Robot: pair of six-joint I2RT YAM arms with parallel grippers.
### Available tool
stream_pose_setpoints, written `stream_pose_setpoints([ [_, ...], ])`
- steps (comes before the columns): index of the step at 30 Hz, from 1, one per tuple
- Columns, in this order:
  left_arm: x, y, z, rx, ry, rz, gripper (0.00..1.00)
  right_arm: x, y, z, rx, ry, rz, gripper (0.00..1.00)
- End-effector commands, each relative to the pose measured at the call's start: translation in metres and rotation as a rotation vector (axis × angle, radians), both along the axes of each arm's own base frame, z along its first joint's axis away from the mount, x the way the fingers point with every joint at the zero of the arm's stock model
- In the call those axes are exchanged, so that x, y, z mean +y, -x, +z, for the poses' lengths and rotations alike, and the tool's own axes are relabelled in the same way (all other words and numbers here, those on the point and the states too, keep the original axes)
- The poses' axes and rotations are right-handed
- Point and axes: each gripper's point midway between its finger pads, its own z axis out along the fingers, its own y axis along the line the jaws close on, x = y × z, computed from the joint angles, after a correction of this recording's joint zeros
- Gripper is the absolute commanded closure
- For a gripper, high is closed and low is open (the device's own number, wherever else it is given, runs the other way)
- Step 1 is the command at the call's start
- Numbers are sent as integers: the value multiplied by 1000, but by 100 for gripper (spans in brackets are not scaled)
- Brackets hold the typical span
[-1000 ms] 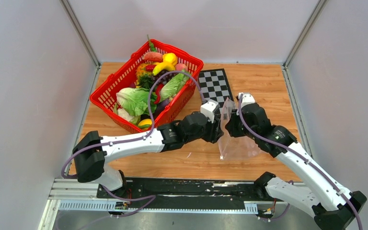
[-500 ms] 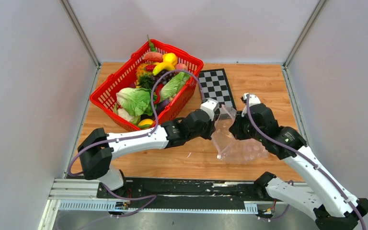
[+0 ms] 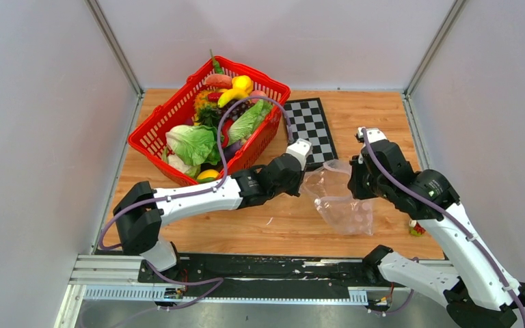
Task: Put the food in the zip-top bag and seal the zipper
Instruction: Open the zipper of the food storage bag.
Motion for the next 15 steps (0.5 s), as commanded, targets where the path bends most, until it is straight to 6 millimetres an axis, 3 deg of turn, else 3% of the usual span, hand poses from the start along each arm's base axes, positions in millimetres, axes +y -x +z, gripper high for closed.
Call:
stream_pose_setpoints([
  [1,-5,-9,18,-39,13,-17,79,-2,-18,1,-90,-33,-90,100],
  [2,-9,-7,23,-43,26,-44,69,4,-23,-2,-101,-65,-103,100],
  [6,-18,-2,47,-58,64,-113,45,26,-40,-12,-139,-184,-128,100],
  [11,-18,7,72,-62,110,-174,29,37,-51,-17,-161,-253,-157,100],
  [15,-12,12,91,-80,123,-196,24,41,-56,-18,-169,-259,-154,100],
])
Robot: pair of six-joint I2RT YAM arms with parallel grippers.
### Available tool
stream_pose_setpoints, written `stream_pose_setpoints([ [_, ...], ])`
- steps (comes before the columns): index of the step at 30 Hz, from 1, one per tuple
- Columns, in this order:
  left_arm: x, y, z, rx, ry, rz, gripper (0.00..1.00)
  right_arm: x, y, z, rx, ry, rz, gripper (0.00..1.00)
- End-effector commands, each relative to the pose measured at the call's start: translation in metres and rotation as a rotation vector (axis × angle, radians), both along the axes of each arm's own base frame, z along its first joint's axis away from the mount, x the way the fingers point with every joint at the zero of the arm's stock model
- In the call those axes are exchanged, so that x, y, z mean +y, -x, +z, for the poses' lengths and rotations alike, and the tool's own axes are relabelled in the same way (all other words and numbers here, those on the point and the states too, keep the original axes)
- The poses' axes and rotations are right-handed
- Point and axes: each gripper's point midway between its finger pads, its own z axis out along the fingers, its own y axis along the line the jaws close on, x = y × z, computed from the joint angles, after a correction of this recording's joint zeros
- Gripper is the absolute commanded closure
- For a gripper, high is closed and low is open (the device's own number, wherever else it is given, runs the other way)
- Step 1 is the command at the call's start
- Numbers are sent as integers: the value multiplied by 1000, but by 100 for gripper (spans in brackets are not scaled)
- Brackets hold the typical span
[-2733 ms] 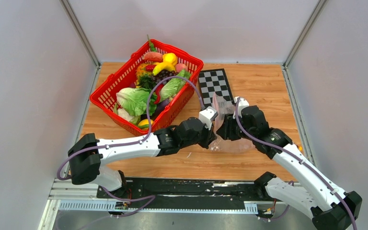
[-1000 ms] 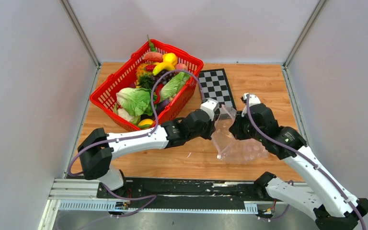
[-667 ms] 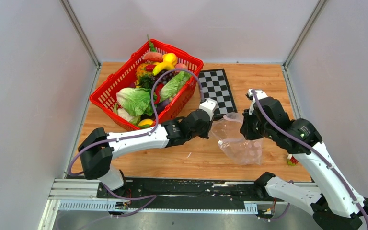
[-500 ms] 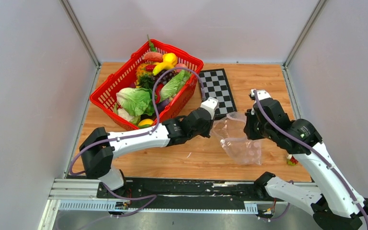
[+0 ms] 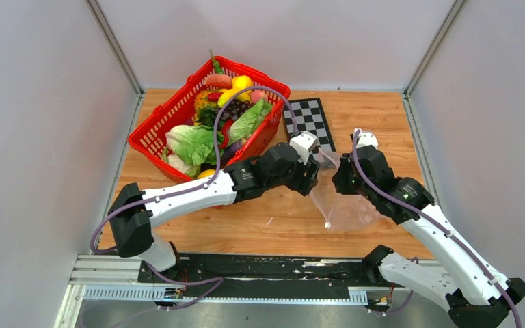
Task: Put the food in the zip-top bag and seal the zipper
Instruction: Open the zipper of the food storage bag.
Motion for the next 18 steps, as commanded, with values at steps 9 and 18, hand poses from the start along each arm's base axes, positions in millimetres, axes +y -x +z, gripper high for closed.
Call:
stream_pose_setpoints([
  [9,49,2,111,-189,107,24,10,24,-22,20,-98,-116,9,100],
  [18,126,-19,149,-267,150,288,0,29,-22,18,-99,-131,30,100],
])
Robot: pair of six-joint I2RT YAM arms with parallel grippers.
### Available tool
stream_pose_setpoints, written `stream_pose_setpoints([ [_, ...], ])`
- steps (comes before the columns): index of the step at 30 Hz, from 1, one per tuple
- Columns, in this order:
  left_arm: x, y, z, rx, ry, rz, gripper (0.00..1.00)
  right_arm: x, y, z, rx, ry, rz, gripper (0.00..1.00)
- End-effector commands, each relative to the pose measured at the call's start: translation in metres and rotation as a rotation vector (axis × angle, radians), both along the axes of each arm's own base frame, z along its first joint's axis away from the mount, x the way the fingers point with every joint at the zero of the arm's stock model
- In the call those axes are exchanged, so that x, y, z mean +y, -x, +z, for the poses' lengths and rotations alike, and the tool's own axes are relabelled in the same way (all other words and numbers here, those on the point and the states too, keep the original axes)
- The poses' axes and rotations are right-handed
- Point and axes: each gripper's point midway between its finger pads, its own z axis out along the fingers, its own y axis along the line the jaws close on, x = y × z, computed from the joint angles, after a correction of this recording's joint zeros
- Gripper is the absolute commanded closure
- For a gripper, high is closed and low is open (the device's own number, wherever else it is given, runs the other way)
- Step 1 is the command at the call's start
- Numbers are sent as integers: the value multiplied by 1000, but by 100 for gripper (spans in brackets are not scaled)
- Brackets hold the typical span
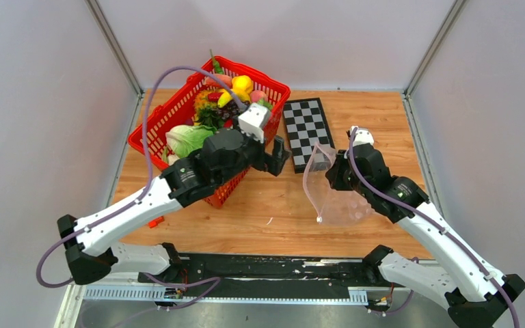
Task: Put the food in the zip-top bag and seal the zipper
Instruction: Open the zipper of the food storage bag, then pick up the fake vegetable from the bin.
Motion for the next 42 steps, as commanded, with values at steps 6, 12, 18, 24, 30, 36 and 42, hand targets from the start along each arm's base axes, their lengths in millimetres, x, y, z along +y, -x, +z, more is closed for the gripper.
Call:
stream_pose_setpoints([
  [6,134,-43,15,-12,13,485,0,14,-5,14,-51,-65,39,100],
  [12,214,-53,4,34,141,756,0,9,-5,14,-53,-44,29,100],
  [18,243,-58,-30,146,190,923,0,12,-5,14,-53,-45,44,100],
  [24,265,-56,-52,270,260,1117,0,11,-5,14,-57,-39,48,100],
  [30,259,-63,-62,297,286,1111,0,12,-5,15,-60,-43,51,100],
  [36,256,-78,-83,284,287,1080,4,14,-5,16,-61,-53,60,100],
  [42,262,-89,-90,247,333,1057,23,14,-4,17,-68,-55,63,100],
])
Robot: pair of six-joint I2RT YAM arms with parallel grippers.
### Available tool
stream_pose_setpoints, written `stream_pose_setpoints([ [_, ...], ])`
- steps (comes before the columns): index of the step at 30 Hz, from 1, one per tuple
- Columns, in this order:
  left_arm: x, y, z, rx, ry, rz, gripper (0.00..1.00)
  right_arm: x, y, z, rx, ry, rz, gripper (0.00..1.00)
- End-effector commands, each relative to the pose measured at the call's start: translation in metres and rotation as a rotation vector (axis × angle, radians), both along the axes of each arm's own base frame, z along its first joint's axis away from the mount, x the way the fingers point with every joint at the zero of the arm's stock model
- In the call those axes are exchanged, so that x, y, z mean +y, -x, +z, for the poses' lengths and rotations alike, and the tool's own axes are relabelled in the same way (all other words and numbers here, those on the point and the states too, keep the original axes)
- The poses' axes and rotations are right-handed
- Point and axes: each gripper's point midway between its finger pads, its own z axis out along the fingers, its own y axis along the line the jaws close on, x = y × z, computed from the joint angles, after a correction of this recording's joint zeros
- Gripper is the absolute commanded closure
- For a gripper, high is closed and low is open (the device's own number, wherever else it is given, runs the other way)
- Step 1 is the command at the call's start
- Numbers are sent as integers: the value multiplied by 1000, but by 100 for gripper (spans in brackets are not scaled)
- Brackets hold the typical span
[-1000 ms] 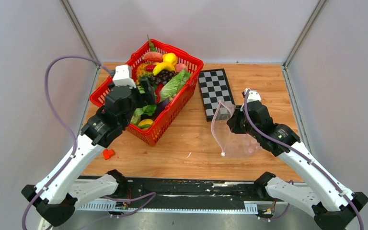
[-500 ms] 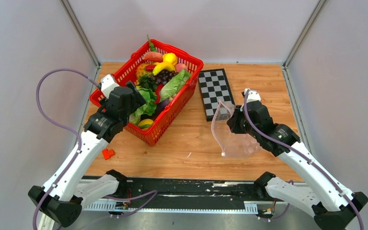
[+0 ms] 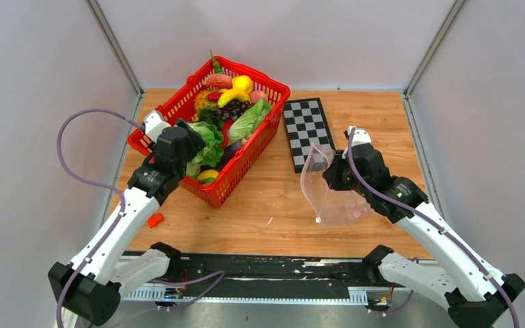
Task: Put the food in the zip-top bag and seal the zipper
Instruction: Pick up the fake vegetable from the bin.
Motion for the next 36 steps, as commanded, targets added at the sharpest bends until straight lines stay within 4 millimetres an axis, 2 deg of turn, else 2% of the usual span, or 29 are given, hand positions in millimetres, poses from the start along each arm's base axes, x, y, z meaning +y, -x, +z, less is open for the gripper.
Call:
stream_pose_setpoints([
  [1,4,-9,-6,-33,16,-15,26,5,-5,17,-64,-36,15,100],
  [5,-1,-14,-9,-33,9,-47,35,5,-5,14,-59,-33,15,100],
  [7,-3,-15,-15,-20,0,-62,43,5,-4,14,-57,-35,16,100],
  [10,-4,-16,-11,-29,-18,-83,58,6,-4,13,-56,-34,19,100],
  [17,3,-11,21,-122,-98,-113,93,5,-4,16,-64,-36,20,100],
  [19,8,-7,33,-153,-122,-107,100,5,-3,18,-69,-41,21,100],
  [23,16,1,59,-224,-157,-103,100,3,-2,21,-83,-55,16,100],
  [27,14,8,84,-295,-169,-137,100,3,-1,23,-92,-66,15,100],
  [36,-16,41,158,-518,-167,-374,100,7,-2,23,-92,-78,28,100],
])
